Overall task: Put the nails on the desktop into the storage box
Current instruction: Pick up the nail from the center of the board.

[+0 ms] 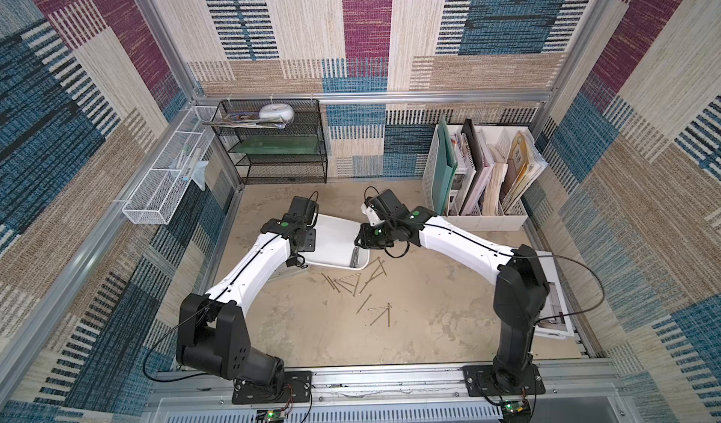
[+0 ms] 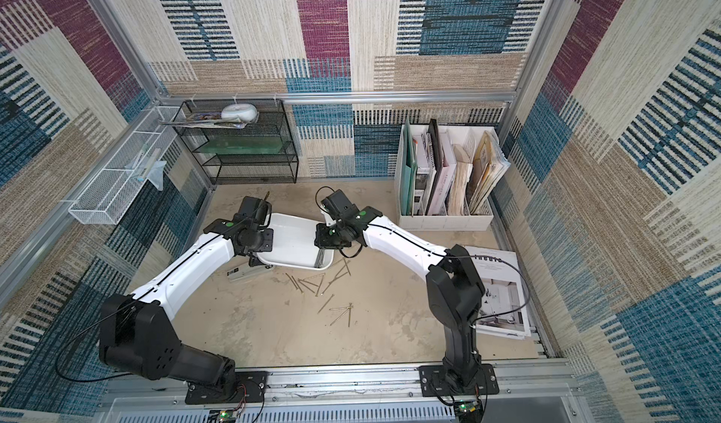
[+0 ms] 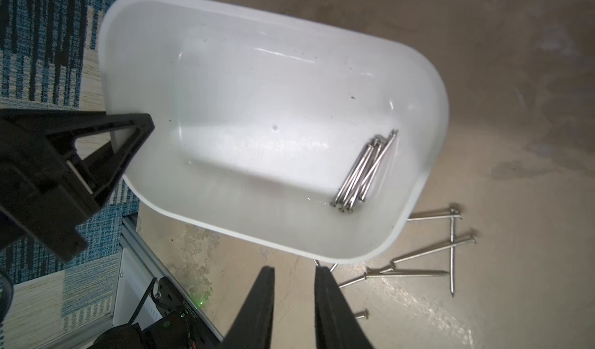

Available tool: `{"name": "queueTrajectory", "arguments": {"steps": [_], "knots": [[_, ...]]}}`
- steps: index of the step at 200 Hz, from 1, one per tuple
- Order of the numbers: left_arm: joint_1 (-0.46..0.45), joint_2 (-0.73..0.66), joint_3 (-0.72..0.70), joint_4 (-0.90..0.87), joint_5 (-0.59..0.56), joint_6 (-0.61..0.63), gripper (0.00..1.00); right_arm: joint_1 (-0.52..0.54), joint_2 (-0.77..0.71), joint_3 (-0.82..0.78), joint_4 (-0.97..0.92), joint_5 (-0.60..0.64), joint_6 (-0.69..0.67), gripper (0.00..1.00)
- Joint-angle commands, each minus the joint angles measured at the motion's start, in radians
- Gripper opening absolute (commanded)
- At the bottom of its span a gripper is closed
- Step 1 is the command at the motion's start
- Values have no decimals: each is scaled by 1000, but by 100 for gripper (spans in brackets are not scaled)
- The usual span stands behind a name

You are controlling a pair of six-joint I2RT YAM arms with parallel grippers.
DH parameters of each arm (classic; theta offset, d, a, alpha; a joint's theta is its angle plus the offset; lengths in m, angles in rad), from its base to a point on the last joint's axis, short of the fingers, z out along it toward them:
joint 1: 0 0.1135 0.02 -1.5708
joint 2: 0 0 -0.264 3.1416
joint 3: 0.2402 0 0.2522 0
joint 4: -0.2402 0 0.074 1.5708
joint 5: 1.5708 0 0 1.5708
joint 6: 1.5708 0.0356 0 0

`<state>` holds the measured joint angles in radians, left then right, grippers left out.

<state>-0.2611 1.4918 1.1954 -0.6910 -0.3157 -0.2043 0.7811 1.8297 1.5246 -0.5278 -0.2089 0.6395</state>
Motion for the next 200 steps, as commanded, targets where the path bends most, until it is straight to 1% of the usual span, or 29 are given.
{"name": "queueTrajectory", "arguments": {"steps": [1,23,43,57,71,90,107,121,141,200], "knots": [[-2,11,15,-1,11,13,0,-9,-90,-168,-6,78,21,29],[-3,25,38,-26,11,29,0,-14,-194,-347,33,76,59,29],[-3,22,46,-39,0,42,0,-14,-271,-441,41,81,62,32],[-3,18,40,-38,-2,45,0,-14,-302,-491,65,34,53,35],[-4,19,41,-44,-6,46,0,-5,-299,-518,65,-21,62,38],[-6,19,40,-45,-15,48,0,31,-284,-539,35,-6,93,39],[-7,20,39,-45,-19,46,0,76,-281,-552,60,-7,116,39],[-7,23,39,-45,-20,48,0,115,-257,-536,54,-2,131,39],[-9,22,39,-47,-19,48,0,174,-207,-496,-3,41,144,39],[-9,22,44,-45,-7,46,0,260,-163,-470,-88,114,208,37]]}}
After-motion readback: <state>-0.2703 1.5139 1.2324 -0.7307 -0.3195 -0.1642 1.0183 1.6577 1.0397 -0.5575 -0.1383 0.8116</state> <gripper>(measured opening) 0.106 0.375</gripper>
